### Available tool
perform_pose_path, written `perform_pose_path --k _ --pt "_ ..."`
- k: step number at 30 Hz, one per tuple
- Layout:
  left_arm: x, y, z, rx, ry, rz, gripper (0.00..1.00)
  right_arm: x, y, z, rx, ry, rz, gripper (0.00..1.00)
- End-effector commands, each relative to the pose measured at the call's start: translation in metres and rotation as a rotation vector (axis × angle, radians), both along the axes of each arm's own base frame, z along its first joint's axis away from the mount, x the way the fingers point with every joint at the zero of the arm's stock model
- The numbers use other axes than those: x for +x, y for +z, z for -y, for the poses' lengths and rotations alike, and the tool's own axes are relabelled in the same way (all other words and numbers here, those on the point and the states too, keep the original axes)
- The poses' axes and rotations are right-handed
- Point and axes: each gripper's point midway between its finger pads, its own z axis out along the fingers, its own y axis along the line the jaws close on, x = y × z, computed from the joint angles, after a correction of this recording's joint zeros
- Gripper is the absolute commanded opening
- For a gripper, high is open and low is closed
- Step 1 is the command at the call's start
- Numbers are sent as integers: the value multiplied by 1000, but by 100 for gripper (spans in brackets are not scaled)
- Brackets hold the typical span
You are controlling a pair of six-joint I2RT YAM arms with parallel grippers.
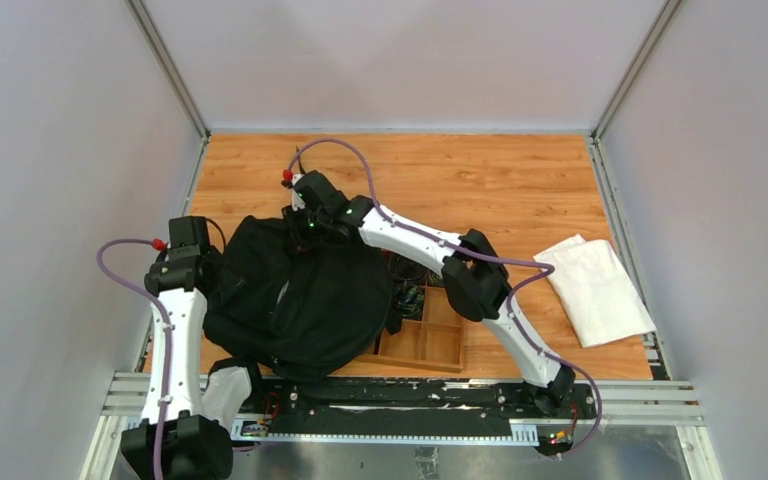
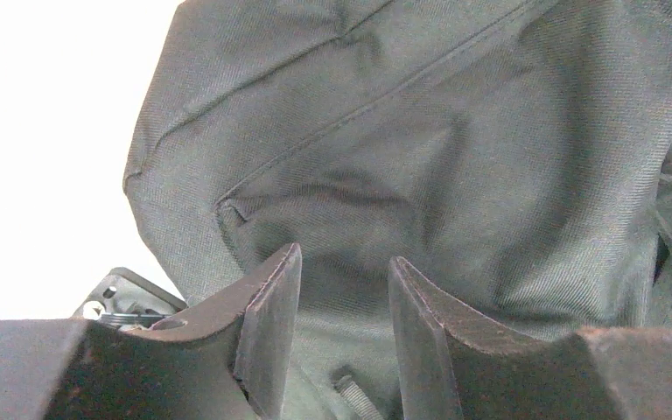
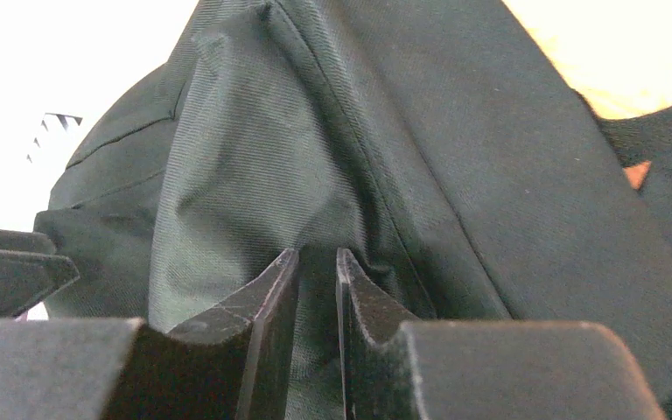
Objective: Pack the student bag
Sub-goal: Zip the student bag at the center of the board.
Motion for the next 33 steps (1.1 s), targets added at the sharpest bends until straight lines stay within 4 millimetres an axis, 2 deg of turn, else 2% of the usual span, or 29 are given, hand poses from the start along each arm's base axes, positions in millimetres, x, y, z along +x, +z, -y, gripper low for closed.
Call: perform_pose_path --k 1,4,6,8,9,12,15,20,22,24,28,33 --pt "4 20 -6 16 30 60 48 16 39 24 -36 -24 59 27" --pt "11 40 0 1 4 136 48 14 78 38 3 -32 125 28" --pt "15 58 4 -3 -37 197 47 3 106 41 66 -3 163 30" --pt "15 74 6 3 -50 229 47 -17 121 41 94 57 194 31" --pt "14 78 7 -3 -47 230 47 -29 121 39 90 94 208 31" --pt "12 82 12 -34 -38 236 47 -62 116 38 66 181 247 32" --pt "11 77 25 -97 -68 232 47 -74 103 47 32 168 221 34" --pt "-6 39 55 -259 -110 146 47 -87 84 81 34 96 73 42" --pt "-12 29 58 -271 -103 130 47 -98 86 86 66 90 34 46" --pt "-15 27 60 -282 -97 131 48 -107 75 93 66 85 1 47" --pt "-15 28 72 -354 -103 134 52 -107 49 104 -12 43 -24 47" --pt "-19 18 87 -466 -52 82 56 -104 31 108 -73 30 -35 47"
